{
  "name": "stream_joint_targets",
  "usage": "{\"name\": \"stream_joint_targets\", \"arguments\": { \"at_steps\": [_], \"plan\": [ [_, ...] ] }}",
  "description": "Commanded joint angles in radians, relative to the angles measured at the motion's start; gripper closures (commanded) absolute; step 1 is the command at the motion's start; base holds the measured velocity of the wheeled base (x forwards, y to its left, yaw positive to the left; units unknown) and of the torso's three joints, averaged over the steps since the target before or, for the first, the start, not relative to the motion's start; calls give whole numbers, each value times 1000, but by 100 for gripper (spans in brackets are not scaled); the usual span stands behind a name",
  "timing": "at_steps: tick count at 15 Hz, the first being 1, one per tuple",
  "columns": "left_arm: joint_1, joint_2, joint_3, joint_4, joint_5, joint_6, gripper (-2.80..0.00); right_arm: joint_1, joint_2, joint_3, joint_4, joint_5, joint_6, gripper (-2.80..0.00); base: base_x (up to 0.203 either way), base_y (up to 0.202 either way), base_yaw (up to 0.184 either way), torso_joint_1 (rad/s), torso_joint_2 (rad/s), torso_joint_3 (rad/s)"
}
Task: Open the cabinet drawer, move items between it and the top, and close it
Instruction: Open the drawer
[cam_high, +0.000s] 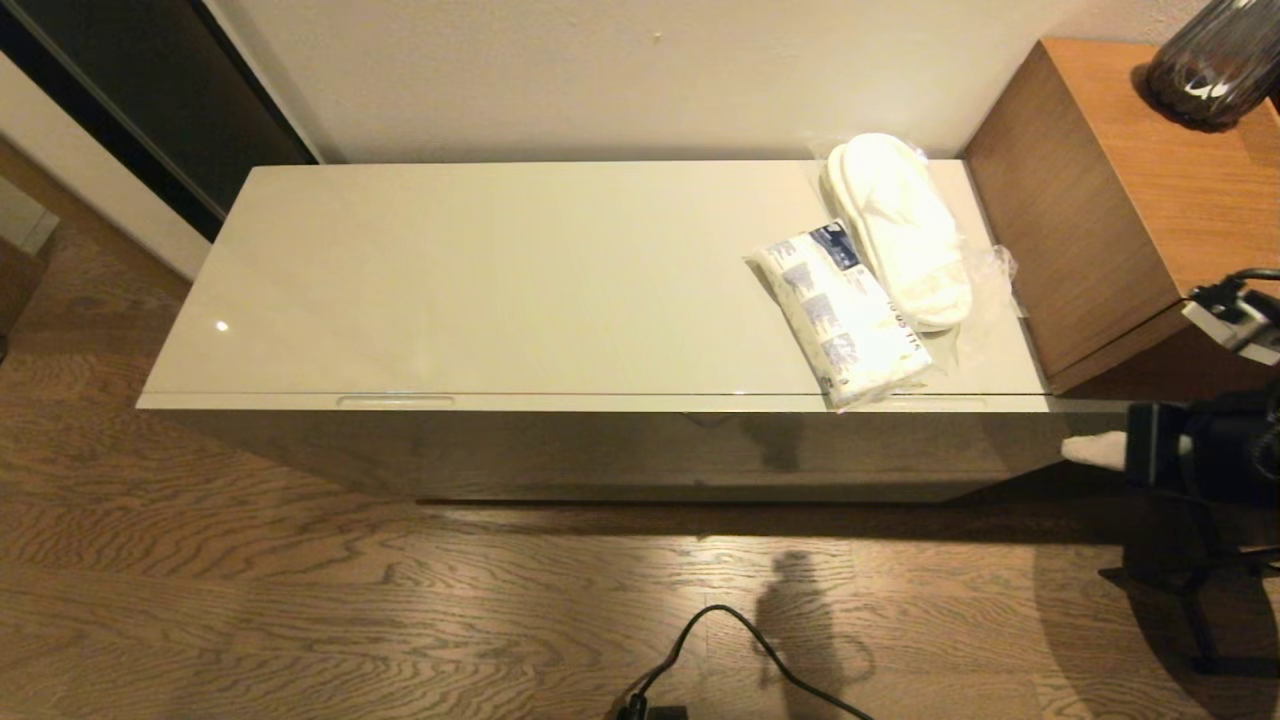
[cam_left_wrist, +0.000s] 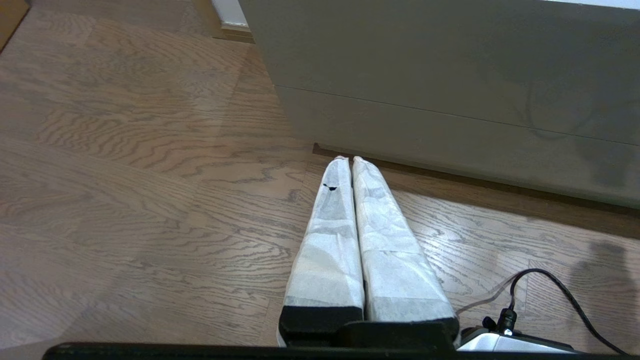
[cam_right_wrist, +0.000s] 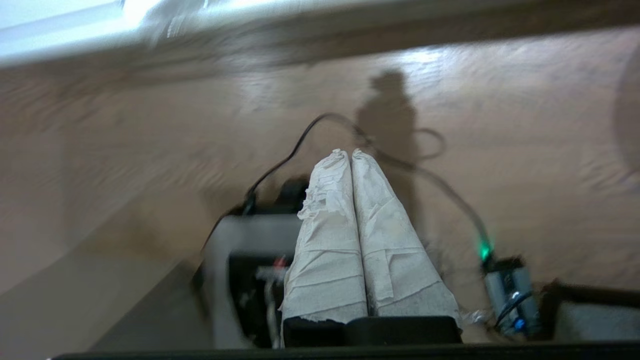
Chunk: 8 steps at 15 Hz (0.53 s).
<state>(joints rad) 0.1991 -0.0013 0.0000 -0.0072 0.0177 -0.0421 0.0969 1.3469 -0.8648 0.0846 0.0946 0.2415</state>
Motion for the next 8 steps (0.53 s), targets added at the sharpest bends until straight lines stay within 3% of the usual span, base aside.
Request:
{"name": "stream_joint_targets", "arguments": {
  "at_steps": [1,4,8],
  "plan": [
    [0,-39,2,0,1,-1,0,19,187,-79,-53,-40,5,0,0,0,0,0,0,0],
    [0,-39,2,0,1,-1,0,58,297,-210,-88,-76,10,0,0,0,0,0,0,0],
    [0,-39,2,0,1,-1,0,98,397,-276,-97,-135,34,0,0,0,0,0,0,0]
  ]
}}
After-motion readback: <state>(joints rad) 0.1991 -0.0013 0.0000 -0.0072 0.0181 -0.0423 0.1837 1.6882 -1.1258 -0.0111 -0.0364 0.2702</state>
